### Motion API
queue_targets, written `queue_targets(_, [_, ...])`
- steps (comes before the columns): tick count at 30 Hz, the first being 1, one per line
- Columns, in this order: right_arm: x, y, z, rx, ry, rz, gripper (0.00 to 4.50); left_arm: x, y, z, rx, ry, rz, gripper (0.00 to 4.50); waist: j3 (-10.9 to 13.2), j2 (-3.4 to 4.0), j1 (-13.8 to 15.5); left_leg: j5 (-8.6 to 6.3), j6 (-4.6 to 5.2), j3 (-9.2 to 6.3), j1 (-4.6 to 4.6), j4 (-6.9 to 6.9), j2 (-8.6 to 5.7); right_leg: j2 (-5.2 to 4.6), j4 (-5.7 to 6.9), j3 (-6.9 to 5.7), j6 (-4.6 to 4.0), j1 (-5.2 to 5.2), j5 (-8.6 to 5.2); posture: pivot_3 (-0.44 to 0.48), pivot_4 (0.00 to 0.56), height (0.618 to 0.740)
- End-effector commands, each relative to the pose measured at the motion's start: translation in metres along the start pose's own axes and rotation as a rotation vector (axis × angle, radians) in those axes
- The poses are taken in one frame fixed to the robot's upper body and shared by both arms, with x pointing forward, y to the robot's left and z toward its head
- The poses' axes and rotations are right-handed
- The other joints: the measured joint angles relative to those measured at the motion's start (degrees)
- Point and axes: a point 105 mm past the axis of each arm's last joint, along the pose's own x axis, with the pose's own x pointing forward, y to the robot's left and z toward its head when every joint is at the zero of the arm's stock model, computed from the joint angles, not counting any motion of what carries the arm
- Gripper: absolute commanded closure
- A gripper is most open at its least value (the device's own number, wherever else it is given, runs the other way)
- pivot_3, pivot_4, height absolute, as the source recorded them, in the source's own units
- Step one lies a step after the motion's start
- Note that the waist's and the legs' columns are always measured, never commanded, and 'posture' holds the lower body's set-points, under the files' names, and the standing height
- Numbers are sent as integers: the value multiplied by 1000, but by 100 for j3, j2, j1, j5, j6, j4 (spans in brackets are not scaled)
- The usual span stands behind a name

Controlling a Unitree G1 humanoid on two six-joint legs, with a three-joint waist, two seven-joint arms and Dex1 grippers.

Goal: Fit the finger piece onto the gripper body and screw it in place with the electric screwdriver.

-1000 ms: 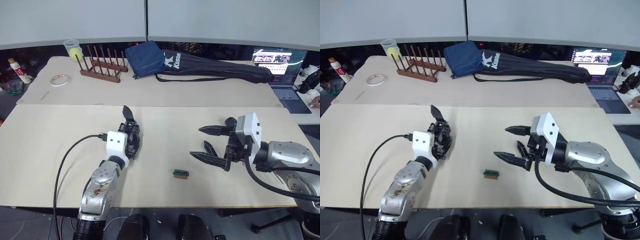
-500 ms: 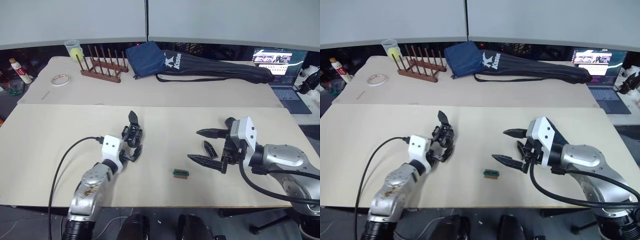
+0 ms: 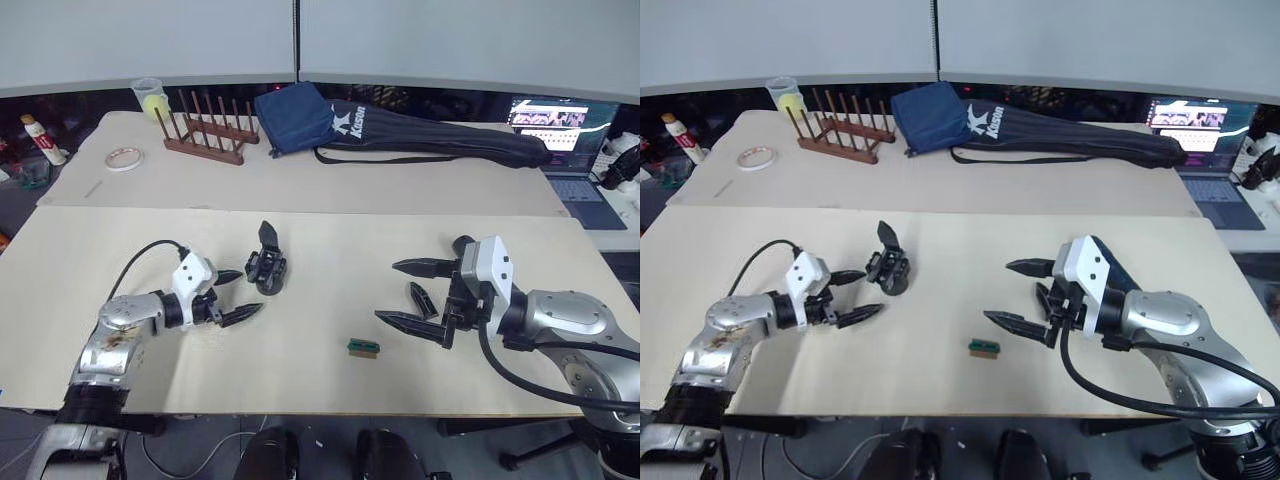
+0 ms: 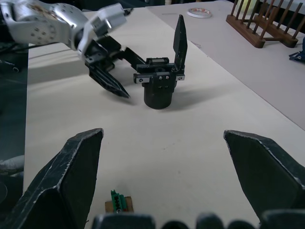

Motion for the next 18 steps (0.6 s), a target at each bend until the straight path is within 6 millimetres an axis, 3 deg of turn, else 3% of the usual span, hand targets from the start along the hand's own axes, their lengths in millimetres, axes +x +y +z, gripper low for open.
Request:
queue_targets(1, [-2, 3, 7, -31, -26, 5, 0, 3, 7, 8, 20, -51, -21, 47, 0, -1, -15, 0, 0, 1, -1, 0, 1, 2, 1, 0, 0, -2, 0, 0, 150, 740])
queue_targets(14, [-4, 2, 6, -32, -23, -23, 0, 25, 22, 12, 37, -59, -12, 47, 0, -1, 2, -19, 36, -1, -2, 14, 0, 3, 6, 0, 6, 5, 3, 0, 150, 740])
queue_targets(17, [-4, 2, 6, -35, -23, -24, 0, 26, 25, 18, 49, -82, -20, 782, 0, -1, -3, -18, 35, -1, -3, 16, -1, 3, 6, -1, 7, 5, 4, 0, 150, 740])
queue_targets(18, [-5, 2, 5, -35, -21, -25, 0, 28, 23, 21, 37, -98, -36, 1229, 0, -1, -4, -18, 35, -1, -3, 16, -1, 3, 6, -1, 7, 5, 4, 0, 150, 740])
